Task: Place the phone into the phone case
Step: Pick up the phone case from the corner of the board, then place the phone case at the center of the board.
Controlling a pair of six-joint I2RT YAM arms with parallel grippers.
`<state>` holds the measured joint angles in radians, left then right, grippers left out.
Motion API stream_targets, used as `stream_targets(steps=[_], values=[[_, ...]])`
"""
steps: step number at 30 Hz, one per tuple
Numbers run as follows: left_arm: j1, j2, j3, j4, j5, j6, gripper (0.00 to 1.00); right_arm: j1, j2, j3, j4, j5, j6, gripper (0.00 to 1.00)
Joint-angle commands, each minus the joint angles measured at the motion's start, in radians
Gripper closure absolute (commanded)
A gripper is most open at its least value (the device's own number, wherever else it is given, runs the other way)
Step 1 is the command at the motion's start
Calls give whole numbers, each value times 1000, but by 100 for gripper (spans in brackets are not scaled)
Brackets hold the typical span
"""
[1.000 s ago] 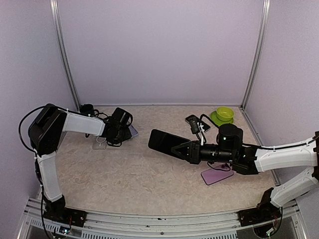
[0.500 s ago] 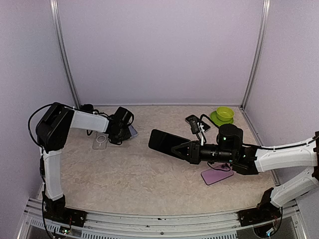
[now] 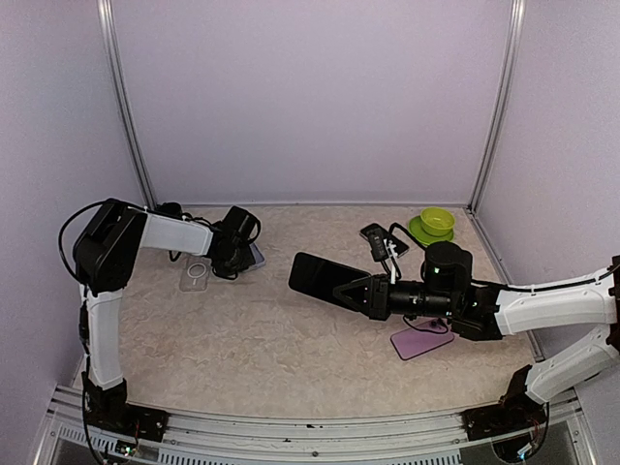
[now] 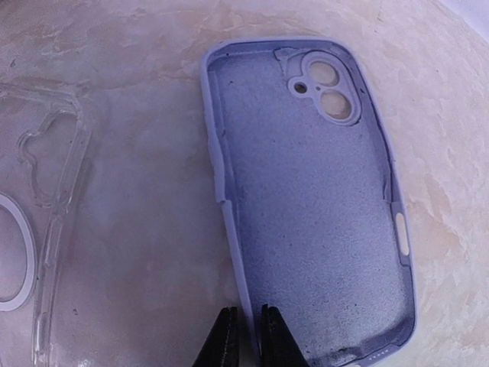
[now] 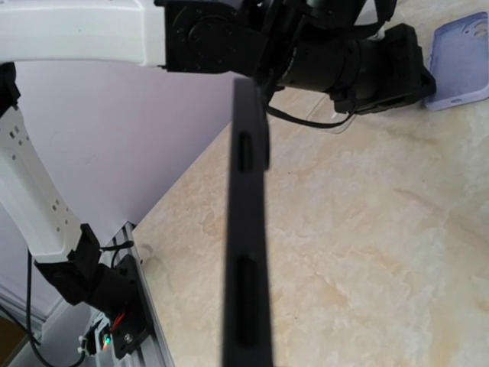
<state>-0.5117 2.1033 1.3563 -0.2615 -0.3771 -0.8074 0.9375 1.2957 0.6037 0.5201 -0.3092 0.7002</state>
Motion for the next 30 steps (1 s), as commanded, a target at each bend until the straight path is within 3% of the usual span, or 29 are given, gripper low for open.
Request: stream_targets(steps=[1,6,16,30], values=[[6,26,12,-16,-2,9,91,1,-14,-1,57,3,-2,100],[4,17,4,-4,30,11,100,1,-13,-1,58,4,-3,100],[-56,-45,-43,0,46,-9,100,1,-13,2,55,9,-11,100],[-239,-230,-291,46,25,-147,100,1,-35,-8,44,49,-28,100]])
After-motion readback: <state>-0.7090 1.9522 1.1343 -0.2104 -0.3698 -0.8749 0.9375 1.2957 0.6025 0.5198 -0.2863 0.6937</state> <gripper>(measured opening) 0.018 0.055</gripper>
